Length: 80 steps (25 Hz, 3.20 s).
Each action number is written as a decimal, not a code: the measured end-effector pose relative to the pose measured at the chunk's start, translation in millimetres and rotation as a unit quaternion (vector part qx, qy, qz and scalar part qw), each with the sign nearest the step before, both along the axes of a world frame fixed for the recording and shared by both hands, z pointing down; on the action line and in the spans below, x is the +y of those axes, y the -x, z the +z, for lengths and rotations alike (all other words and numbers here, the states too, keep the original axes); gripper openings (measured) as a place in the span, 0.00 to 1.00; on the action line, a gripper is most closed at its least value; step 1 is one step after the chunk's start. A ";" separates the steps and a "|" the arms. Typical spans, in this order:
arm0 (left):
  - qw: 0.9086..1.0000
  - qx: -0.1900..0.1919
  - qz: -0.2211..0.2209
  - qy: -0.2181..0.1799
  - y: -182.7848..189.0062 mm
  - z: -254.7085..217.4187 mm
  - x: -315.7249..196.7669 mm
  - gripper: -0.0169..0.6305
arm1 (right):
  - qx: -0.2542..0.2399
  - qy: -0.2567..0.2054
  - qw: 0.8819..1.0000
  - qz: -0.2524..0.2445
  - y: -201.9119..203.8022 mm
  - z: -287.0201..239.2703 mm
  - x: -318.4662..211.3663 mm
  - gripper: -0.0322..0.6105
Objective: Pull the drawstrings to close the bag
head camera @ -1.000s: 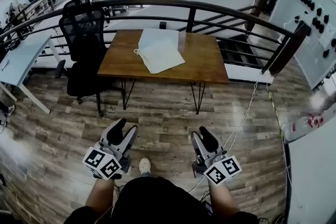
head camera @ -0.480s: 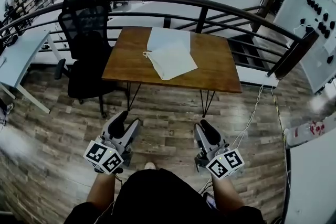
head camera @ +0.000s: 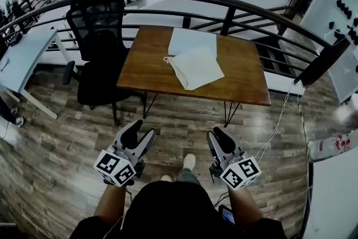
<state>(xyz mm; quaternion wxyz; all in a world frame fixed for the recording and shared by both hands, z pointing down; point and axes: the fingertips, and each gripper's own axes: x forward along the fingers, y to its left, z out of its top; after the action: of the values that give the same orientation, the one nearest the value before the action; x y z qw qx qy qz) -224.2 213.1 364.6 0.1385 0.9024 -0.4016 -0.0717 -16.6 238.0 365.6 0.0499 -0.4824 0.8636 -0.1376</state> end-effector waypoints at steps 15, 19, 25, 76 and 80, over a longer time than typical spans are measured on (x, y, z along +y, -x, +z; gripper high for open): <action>1.000 -0.017 -0.002 -0.003 -24.4 4.5 -103.7 0.35 | 0.017 -0.007 1.000 -0.019 -18.0 0.5 -115.0 0.19; 1.000 -0.030 0.007 0.002 -37.9 10.9 -136.2 0.35 | 0.017 0.003 1.000 -0.022 -26.0 11.0 -151.0 0.19; 0.998 -0.053 0.008 0.020 -51.5 28.9 -183.1 0.34 | 0.044 0.040 0.998 -0.024 -36.4 45.5 -204.4 0.19; 0.941 -0.288 0.173 0.047 -122.8 174.9 -360.1 0.37 | 0.223 0.301 0.927 -0.006 -24.7 254.9 -329.8 0.15; 0.927 -0.298 0.225 0.025 -148.4 182.6 -360.3 0.42 | 0.229 0.281 0.932 0.028 -43.0 233.4 -329.9 0.13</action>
<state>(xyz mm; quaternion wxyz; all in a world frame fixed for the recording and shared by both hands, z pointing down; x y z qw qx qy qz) -75.8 -147.1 547.2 0.0476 0.9450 -0.2121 0.2442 26.4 -91.8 598.9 -0.2828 -0.5187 0.7640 -0.2594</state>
